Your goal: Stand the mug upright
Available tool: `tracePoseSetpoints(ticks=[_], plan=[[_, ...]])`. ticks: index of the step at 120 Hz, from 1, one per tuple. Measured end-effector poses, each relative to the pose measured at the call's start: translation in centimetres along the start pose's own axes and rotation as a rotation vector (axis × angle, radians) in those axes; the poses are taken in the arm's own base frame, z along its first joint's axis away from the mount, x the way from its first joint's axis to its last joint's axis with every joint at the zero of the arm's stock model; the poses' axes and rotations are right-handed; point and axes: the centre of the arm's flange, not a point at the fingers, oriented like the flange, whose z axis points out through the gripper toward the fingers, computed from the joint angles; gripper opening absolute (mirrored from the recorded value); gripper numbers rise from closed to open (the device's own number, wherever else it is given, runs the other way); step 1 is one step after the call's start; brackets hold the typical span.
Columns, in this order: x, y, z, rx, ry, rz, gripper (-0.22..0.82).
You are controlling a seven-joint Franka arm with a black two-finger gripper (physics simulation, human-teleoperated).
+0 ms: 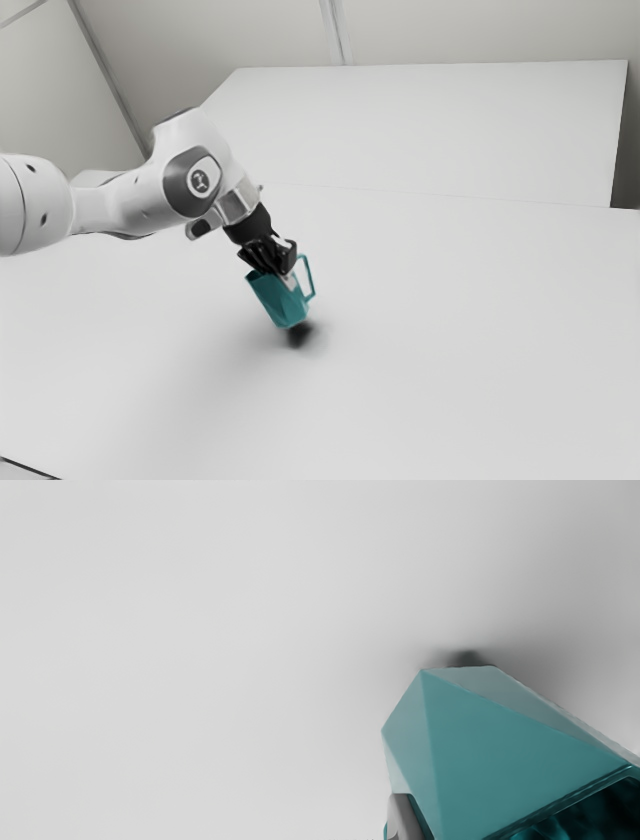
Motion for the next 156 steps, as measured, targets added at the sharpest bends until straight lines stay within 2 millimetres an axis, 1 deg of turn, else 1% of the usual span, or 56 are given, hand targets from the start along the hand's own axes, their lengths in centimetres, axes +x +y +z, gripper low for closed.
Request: tracePoseSetpoints(ticks=[11, 24, 45, 61, 75, 104, 117, 128, 147, 156], plan=[[-0.9, 0.3, -0.2, -0.112, 0.018, 0.081, -0.18], [-1.9, 1.1, 0.4, -0.236, 0.036, 0.165, -0.18], [-3.1, -1.2, 2.3, -0.430, 0.028, 0.376, -0.18], [-3.9, -1.5, 2.4, -0.510, -0.019, 0.465, -0.18], [-4.5, -0.9, 2.5, -0.527, -0.071, 0.487, -0.18], [-5.4, -1.6, 2.0, -0.529, -0.188, 0.527, -0.18], [-5.6, -1.4, 2.6, -0.514, -0.211, 0.522, -0.18], [-5.7, -0.4, 3.1, -0.486, -0.225, 0.486, -0.18], [-5.9, 0.3, 3.6, -0.449, -0.240, 0.438, -0.18], [-6.0, 0.8, 4.4, -0.431, -0.235, 0.417, -0.18]])
